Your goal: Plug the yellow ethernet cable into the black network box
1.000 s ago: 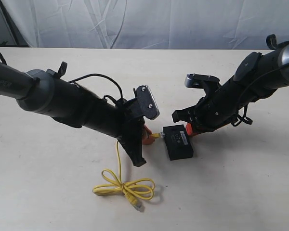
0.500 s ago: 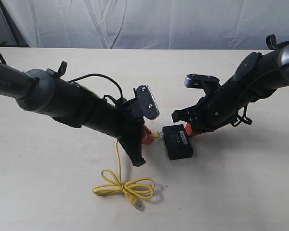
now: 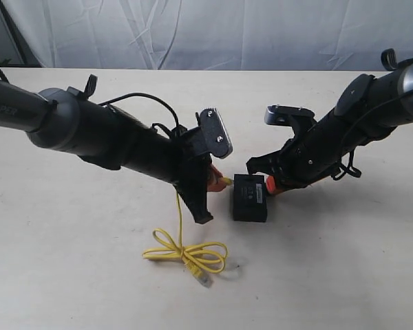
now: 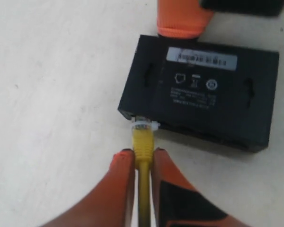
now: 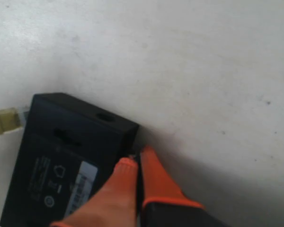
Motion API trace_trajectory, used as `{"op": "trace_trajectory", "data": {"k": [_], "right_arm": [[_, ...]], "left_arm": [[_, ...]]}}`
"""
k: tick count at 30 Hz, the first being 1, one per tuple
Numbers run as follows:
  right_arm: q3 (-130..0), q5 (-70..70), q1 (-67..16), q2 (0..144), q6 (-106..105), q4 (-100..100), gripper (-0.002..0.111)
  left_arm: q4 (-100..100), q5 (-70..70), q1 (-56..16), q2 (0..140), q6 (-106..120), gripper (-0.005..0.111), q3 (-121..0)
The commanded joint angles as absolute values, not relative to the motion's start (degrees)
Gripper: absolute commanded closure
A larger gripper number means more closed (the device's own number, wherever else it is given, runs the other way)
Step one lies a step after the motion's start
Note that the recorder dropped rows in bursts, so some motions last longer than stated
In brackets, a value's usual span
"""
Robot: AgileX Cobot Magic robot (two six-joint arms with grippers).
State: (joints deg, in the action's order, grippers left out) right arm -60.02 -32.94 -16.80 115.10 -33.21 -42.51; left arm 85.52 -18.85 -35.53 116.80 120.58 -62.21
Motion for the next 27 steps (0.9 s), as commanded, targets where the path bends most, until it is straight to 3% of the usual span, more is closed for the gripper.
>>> {"op": "trace_trajectory", "data": {"k": [1, 27], "right_arm": [[-59.78, -34.00, -17.07, 115.85, -33.87, -42.56, 0.109], [-59.78, -33.65, -17.07, 113.52, -33.44, -40.33, 0.109]], "left_arm": [[87.49, -22.92, -36.16, 116.51, 121.89, 0.107, -63.43], [81.62, -19.85, -36.16, 119.49, 112.72, 0.107, -61.19]]}}
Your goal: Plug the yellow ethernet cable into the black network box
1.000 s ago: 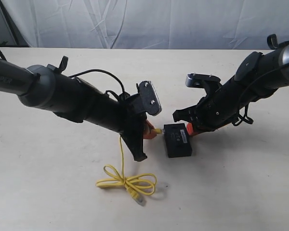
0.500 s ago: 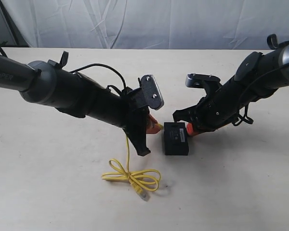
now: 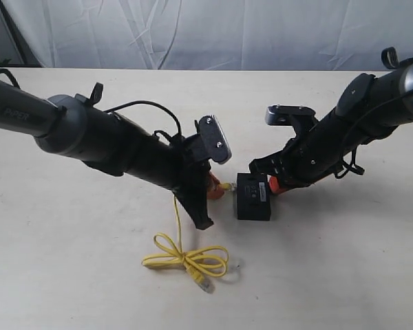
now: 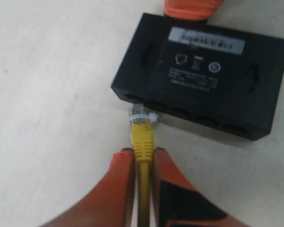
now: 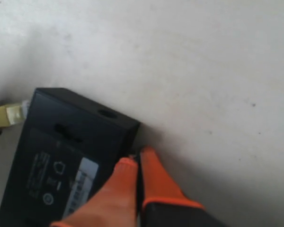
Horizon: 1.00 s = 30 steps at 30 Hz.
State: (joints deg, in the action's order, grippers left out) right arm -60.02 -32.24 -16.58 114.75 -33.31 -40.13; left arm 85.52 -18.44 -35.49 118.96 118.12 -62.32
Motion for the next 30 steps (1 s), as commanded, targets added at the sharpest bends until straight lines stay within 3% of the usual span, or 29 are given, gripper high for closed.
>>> {"op": "trace_trajectory", "data": {"k": [1, 16, 25, 30], "right_arm": [[-59.78, -33.65, -17.07, 113.30, -33.44, -40.33, 0.109], [-59.78, -34.12, -14.28, 109.59, -30.36, -40.77, 0.109], [-59.78, -36.63, -14.28, 105.10, -30.36, -41.03, 0.109], [-59.78, -37.85, -14.82, 105.34, -30.36, -41.75, 0.109]], "left_arm": [[80.31, -19.95, -36.16, 119.08, 111.23, 0.107, -61.05], [47.22, -23.61, -34.95, 112.22, 77.96, 0.107, -60.81], [45.50, -24.87, -34.34, 105.91, 75.53, 0.107, -60.57], [47.02, -18.03, -34.34, 100.34, 76.19, 0.107, -56.29]]}}
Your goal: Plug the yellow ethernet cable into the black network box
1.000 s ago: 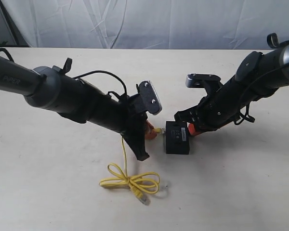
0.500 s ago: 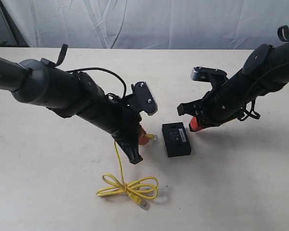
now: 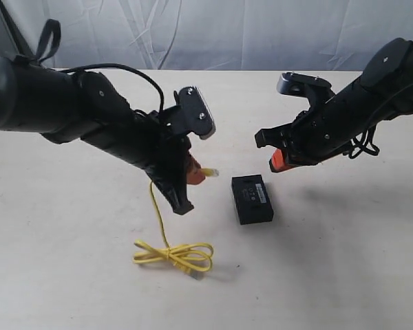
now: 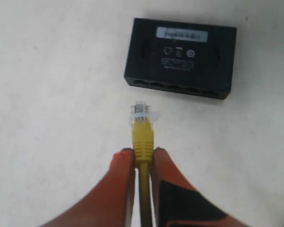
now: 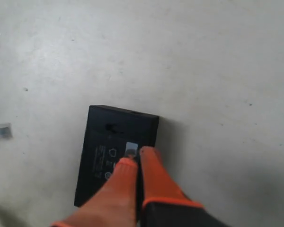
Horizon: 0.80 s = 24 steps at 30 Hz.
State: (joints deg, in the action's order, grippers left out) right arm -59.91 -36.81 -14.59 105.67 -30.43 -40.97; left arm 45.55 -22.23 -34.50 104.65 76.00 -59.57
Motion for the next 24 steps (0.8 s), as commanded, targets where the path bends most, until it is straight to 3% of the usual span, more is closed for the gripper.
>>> {"op": "trace_trajectory", "data": {"k": [1, 5, 13, 24], "right_arm": [[-59.78, -37.96, -15.10, 105.39, -30.36, -41.95, 0.109], [-59.78, -37.96, -17.09, 105.48, -30.36, -41.86, 0.109], [-59.78, -36.69, -19.47, 105.48, -30.36, -40.55, 0.109], [-59.78, -35.26, -19.47, 105.48, -30.36, -40.14, 0.109]], "left_arm": [[47.15, -17.77, -34.34, 99.75, 76.95, 0.107, -55.41], [54.16, -17.47, -33.84, 98.90, 86.29, 0.107, -51.44], [90.66, -27.81, -27.79, 98.90, 121.88, 0.107, -47.35], [85.26, -28.07, -26.92, 107.27, 121.88, 0.107, -48.37]]}}
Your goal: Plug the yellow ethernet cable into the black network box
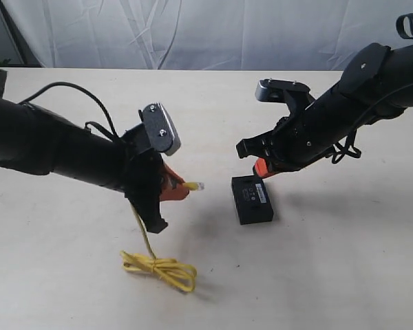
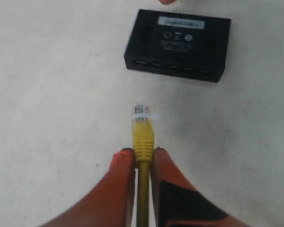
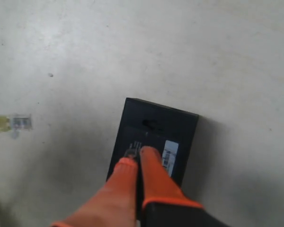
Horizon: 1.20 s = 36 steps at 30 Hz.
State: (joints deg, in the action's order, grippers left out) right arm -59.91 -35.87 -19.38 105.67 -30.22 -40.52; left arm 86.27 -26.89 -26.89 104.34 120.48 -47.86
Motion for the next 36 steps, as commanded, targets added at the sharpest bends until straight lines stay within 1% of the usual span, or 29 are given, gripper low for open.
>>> {"op": "trace_trajectory", "data": {"k": [1, 7, 8, 10, 14, 16, 22, 27, 29, 31, 32, 33, 36], "right_arm": [[-59.78, -35.26, -19.47, 105.48, -30.36, -40.14, 0.109], [-59.78, -35.06, -19.47, 105.48, -30.36, -40.14, 0.109], [-59.78, -35.06, -19.47, 105.48, -30.36, -40.14, 0.109], [-59.78, -35.03, -19.47, 105.48, -30.36, -40.14, 0.109], [-59.78, -34.81, -19.47, 105.48, -30.36, -40.14, 0.109], [-59.78, -34.81, -19.47, 105.48, -30.36, -40.14, 0.109], [-59.78, -34.81, -19.47, 105.48, -30.36, -40.14, 0.109], [-59.78, -35.06, -19.47, 105.48, -30.36, -40.14, 0.109], [-59.78, -35.06, -19.47, 105.48, -30.36, -40.14, 0.109], [-59.78, -35.06, -19.47, 105.48, -30.36, -40.14, 0.109], [-59.78, -35.40, -19.47, 105.48, -30.36, -40.14, 0.109], [-59.78, -35.72, -19.47, 105.48, -30.36, -40.14, 0.109], [-59.78, -36.88, -19.27, 105.48, -28.82, -36.14, 0.109]], "left_arm": [[85.26, -28.07, -26.92, 108.54, 121.88, 0.107, -49.01], [84.96, -28.19, -26.92, 112.72, 121.88, 0.107, -52.14], [84.96, -28.19, -26.92, 112.97, 121.88, 0.105, -52.14], [83.82, -28.06, -26.92, 113.27, 121.88, 0.096, -52.14], [83.06, -28.06, -26.92, 113.27, 121.88, 0.065, -52.14], [82.73, -28.06, -26.92, 113.27, 121.88, 0.058, -52.14], [82.43, -28.06, -26.92, 110.83, 121.88, 0.050, -52.14], [81.81, -25.88, -26.92, 106.32, 120.56, 0.050, -52.14], [77.27, -23.19, -26.92, 103.39, 113.86, 0.050, -52.14], [67.76, -21.79, -26.92, 101.04, 104.14, 0.050, -52.14], [59.90, -21.79, -26.92, 99.98, 96.26, 0.052, -52.14], [56.83, -21.79, -26.92, 99.85, 93.01, 0.052, -52.14], [34.55, -27.32, -26.92, 99.82, 68.49, 0.053, -56.14]]}}
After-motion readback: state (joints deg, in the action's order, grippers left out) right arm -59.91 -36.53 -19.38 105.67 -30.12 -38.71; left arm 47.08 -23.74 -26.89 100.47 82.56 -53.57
